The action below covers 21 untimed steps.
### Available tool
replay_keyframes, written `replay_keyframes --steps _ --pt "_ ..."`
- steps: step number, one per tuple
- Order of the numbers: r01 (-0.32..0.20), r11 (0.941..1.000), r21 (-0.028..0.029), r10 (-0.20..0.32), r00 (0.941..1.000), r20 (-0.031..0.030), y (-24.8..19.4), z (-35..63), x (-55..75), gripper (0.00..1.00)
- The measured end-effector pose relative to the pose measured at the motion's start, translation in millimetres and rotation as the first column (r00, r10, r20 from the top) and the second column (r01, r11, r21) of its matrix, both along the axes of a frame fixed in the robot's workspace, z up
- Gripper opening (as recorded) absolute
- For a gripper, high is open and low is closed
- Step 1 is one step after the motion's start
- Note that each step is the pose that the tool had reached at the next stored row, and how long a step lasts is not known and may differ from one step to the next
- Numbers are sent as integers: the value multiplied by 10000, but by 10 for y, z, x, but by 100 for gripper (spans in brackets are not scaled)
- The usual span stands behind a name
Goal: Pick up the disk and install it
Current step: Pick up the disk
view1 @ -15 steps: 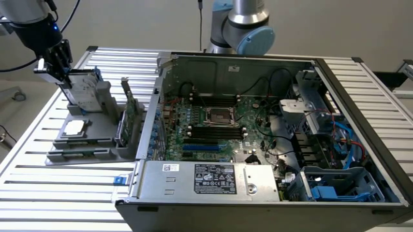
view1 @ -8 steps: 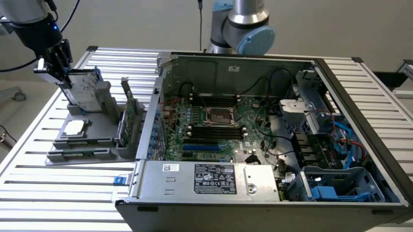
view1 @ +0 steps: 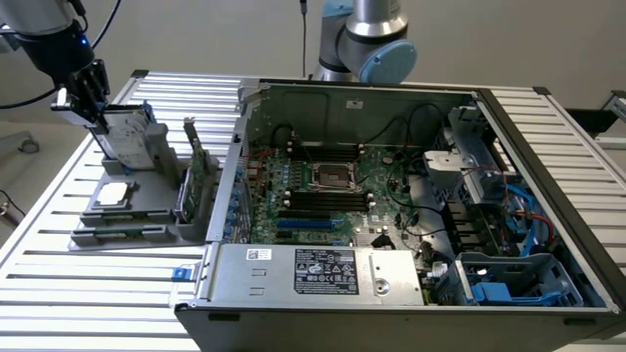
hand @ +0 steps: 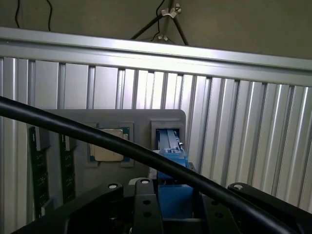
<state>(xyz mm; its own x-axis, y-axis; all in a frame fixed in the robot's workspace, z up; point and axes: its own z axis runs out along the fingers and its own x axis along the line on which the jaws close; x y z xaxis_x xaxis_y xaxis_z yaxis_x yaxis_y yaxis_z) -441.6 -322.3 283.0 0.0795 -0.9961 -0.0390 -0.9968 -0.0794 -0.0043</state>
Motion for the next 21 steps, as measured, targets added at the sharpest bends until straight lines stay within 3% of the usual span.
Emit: replay_keyframes --steps 8,21 --pt "12 10000 0 -12 10000 1 0 120 2 32" --pt "13 10000 -1 -13 10000 -11 0 500 11 32"
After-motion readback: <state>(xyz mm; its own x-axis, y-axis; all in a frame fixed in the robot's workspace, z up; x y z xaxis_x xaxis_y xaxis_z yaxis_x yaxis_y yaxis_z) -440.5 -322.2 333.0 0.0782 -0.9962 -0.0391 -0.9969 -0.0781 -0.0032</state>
